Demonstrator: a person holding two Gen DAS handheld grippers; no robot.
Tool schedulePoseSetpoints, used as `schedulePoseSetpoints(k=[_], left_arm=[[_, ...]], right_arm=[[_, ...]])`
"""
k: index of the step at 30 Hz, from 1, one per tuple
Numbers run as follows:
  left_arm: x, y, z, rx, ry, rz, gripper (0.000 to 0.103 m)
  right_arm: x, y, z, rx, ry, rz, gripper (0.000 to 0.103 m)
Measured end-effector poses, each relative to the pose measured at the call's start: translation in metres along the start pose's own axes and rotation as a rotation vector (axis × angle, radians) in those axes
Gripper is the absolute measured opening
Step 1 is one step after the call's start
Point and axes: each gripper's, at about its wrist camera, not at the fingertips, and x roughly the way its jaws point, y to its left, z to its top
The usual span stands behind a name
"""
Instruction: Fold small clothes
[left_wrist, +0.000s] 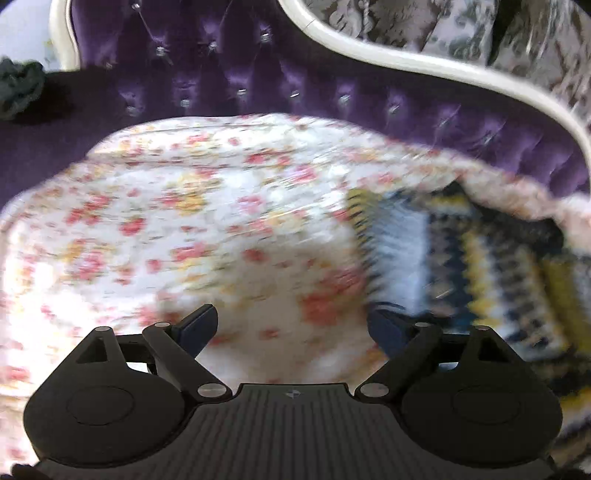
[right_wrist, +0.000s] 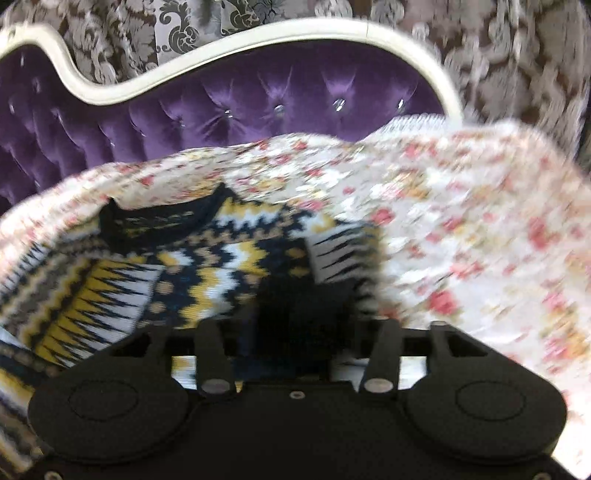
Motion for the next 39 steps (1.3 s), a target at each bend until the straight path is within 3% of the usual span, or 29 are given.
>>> schedulePoseSetpoints(k=[3,7,11,17,21,24,27,30,39], left_arm=[[-0.002,0.015,-0.006,0.016,0.018,0.091,0.088],[-0.027,0.024,0.001,-0.056,-0.042,0.08,0.087],[-0.044,-0.005,0.015,-0.03,-0.118,0.02,0.088],[-0.03,-0.066,0.027,0.054,-0.119,-0.026,0.088],[0.005,-0.086,0.017,0.083,-0.023,-0.007,0.09],[0.013,-0.079,0.007,0.011,-0.047,-0.016,0.102],[0.019,-0.06,0.004,-0.097,-0.025,-0.087,0.103],[0.018,-0.065,0.005,-0.04,-0.046,-0.079,0.103],[0.016,-0.063,0.008,-0.07,-0.032,-0.114,0.103]], right_arm=[[-0.007,-0.01,0.004,0.004,-0.025,-0.047,0.059],[-0.022,-0.033,0.011,0.12,-0.1,-0.072,0.066],[-0.029,-0.042,0.014,0.158,-0.146,-0.095,0.07],[-0.011,-0.031,0.01,0.096,-0.041,-0.111,0.074],[0.005,-0.026,0.003,0.064,0.053,-0.134,0.074],[0.009,-0.024,-0.001,0.049,0.066,-0.151,0.081],[0.015,-0.023,-0.004,0.031,0.076,-0.183,0.095],[0.022,-0.035,-0.005,0.113,0.105,-0.158,0.103],[0.02,-0.04,-0.006,0.152,0.092,-0.125,0.103]])
